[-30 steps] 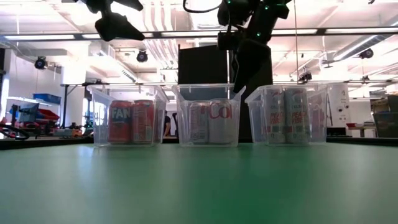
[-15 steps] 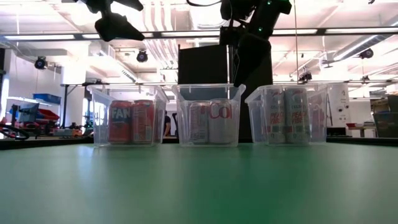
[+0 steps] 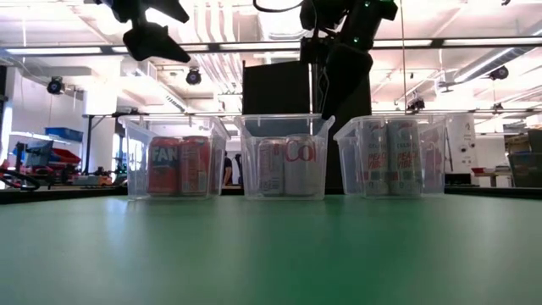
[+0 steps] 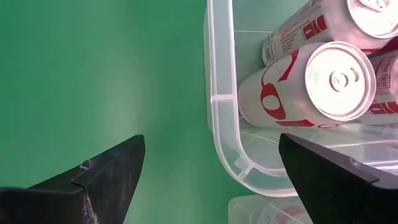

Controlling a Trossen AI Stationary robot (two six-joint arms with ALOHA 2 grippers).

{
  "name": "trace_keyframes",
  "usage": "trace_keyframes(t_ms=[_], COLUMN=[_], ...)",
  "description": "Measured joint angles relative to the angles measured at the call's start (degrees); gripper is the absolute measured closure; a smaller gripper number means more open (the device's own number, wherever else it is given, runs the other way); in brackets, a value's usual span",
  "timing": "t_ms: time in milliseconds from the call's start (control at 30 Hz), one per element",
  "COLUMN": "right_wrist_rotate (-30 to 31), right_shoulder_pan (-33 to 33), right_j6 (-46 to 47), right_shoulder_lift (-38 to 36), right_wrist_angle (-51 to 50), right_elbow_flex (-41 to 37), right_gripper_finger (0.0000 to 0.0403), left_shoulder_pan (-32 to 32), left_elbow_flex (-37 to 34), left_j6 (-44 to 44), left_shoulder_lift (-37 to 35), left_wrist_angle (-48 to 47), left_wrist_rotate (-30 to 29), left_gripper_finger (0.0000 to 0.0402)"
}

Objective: Sort soda cans
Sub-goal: Adjust the middle transparent bin

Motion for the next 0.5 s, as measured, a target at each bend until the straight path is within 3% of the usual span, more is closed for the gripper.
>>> trace_keyframes(t_ms=[500], right_wrist_rotate=[0.67], right_shoulder_pan=[-0.04], right_j6=[0.40], right_shoulder_lift=[-0.06], right_wrist_angle=[-2.28], right_elbow_flex=[0.02], right_gripper_finger=[0.0037], left_shoulder_pan=[0.00], left_elbow_flex=[0.00], left_j6=[0.00], left_shoulder_lift=[0.00], left_wrist_angle=[-0.16], left_wrist_rotate=[0.04], left_gripper_finger=[0.0051])
